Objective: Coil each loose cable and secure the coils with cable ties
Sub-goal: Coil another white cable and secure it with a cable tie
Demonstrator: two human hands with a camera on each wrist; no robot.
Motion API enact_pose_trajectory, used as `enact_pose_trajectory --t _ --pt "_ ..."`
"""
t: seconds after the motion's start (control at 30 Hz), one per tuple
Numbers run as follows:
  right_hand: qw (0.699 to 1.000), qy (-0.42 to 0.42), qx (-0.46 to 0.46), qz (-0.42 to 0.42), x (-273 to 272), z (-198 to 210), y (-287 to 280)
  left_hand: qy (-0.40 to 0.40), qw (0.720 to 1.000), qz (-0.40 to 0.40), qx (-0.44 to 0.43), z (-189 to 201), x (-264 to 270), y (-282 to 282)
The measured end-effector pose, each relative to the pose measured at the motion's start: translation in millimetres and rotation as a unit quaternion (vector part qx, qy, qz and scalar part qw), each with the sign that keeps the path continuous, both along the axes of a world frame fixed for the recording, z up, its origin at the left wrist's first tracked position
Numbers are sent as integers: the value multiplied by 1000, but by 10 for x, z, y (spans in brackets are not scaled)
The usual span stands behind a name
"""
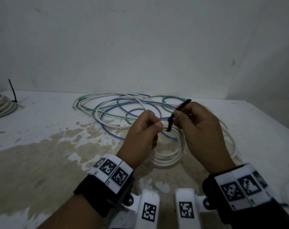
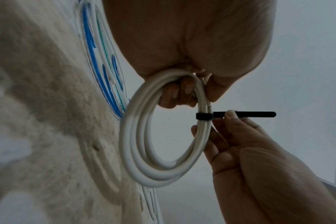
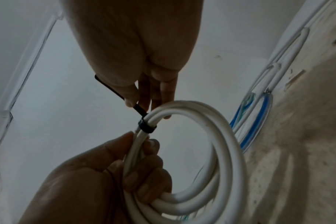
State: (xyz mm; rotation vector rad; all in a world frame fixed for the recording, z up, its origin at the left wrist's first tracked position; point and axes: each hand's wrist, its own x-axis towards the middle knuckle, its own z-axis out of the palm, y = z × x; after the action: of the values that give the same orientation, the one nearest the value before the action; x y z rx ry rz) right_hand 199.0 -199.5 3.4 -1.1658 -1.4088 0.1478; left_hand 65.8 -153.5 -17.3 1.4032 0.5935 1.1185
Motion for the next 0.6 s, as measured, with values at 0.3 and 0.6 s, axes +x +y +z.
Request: enact_pose_trajectory --t 0.3,0.6 --pt "993 100 -44 33 -15 -19 29 45 994 5 95 -77 -28 69" --pt "965 231 -121 21 -20 -131 107 145 964 44 220 -82 -41 45"
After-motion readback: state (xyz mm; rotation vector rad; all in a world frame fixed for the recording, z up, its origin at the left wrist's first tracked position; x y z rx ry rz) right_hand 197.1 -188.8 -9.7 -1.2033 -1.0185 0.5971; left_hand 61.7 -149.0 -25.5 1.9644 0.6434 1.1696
